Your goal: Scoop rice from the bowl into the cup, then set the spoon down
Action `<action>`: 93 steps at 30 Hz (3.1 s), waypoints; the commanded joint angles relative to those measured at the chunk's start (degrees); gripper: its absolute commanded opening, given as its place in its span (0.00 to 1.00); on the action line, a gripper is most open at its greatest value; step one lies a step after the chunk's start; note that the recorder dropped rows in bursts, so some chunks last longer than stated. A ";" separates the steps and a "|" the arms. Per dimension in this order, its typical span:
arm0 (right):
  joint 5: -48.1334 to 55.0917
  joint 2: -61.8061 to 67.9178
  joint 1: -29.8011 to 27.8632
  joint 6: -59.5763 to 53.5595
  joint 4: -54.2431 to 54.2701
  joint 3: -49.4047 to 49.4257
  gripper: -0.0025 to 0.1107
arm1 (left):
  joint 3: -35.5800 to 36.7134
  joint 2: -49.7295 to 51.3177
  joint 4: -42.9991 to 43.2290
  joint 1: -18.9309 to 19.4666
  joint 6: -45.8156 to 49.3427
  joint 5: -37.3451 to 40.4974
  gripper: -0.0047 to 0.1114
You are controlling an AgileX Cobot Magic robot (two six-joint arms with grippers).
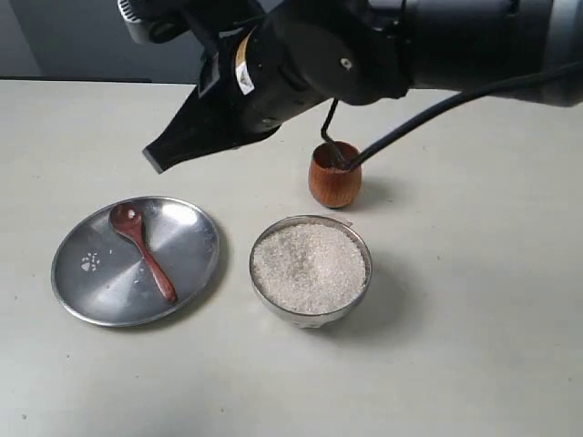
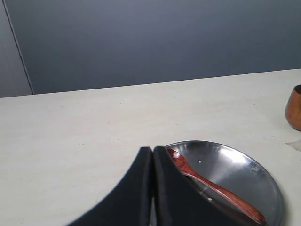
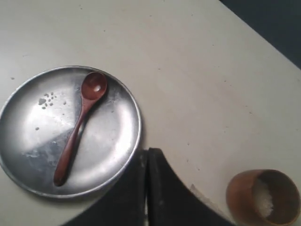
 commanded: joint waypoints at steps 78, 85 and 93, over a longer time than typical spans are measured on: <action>-9.50 -79.19 -20.22 26.79 -21.82 54.14 0.02 | 0.25 -0.21 0.85 -0.30 -0.06 -0.38 0.04; 0.76 -85.34 -26.36 27.41 -10.85 54.14 0.02 | 0.25 -0.21 0.85 -0.30 -0.06 -0.38 0.04; 8.09 -85.34 -26.36 27.41 -9.64 55.05 0.02 | 0.25 -0.21 0.85 -0.30 -0.06 -0.38 0.04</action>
